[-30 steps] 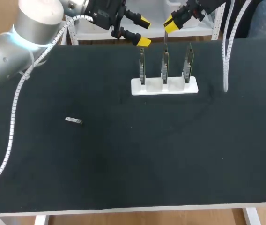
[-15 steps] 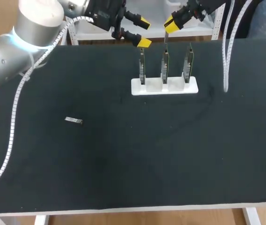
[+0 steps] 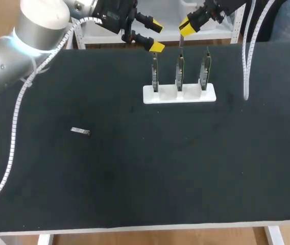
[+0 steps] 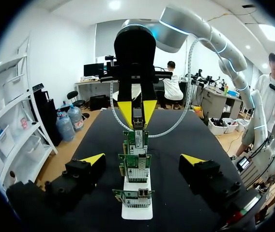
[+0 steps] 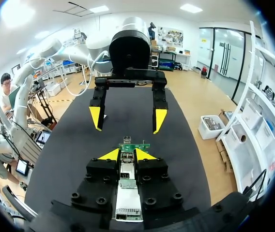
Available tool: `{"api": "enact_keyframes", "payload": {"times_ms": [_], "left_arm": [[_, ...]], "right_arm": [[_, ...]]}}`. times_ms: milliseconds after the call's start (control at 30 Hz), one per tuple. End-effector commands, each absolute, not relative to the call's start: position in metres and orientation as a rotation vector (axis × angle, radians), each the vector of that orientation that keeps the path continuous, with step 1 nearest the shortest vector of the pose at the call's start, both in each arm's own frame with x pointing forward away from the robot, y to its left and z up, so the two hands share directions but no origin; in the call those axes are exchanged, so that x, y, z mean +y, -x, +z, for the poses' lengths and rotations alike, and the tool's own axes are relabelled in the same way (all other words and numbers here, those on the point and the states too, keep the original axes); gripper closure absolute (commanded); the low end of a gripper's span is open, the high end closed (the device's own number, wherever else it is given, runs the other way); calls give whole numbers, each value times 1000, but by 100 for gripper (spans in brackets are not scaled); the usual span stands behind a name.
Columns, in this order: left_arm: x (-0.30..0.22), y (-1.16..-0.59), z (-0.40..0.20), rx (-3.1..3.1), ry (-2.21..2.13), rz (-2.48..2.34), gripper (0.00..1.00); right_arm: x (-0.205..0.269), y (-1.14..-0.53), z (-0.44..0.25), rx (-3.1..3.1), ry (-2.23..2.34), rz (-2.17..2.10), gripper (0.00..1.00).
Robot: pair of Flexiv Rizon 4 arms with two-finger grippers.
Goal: Pick up the optical module with the left hand, and insert it into the network port with the right hand.
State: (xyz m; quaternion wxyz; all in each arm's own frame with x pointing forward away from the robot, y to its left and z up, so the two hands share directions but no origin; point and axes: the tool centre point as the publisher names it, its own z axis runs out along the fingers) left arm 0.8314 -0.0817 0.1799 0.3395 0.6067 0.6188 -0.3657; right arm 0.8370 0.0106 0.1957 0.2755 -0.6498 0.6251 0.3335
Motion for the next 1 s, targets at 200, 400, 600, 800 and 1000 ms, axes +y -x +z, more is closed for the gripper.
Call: {"api": "enact_keyframes", "payload": {"times_ms": [200, 400, 600, 800, 1000], "left_arm": [[-81, -828, 180, 1618, -1576, -947, 0], [-82, -828, 180, 1613, -1576, -949, 0], [-83, -828, 181, 1582, -1578, -949, 0], [-83, -828, 181, 1582, -1578, -949, 0], [-83, -828, 181, 1582, -1578, -949, 0]], "right_arm": [[11, -845, 197, 1593, 1979, 1263, 100], [11, -845, 198, 1591, 1981, 1263, 100], [11, -845, 198, 1589, 1984, 1262, 100], [10, -844, 198, 1581, 1993, 1271, 100], [9, -842, 197, 1575, 2002, 1286, 100]]}}
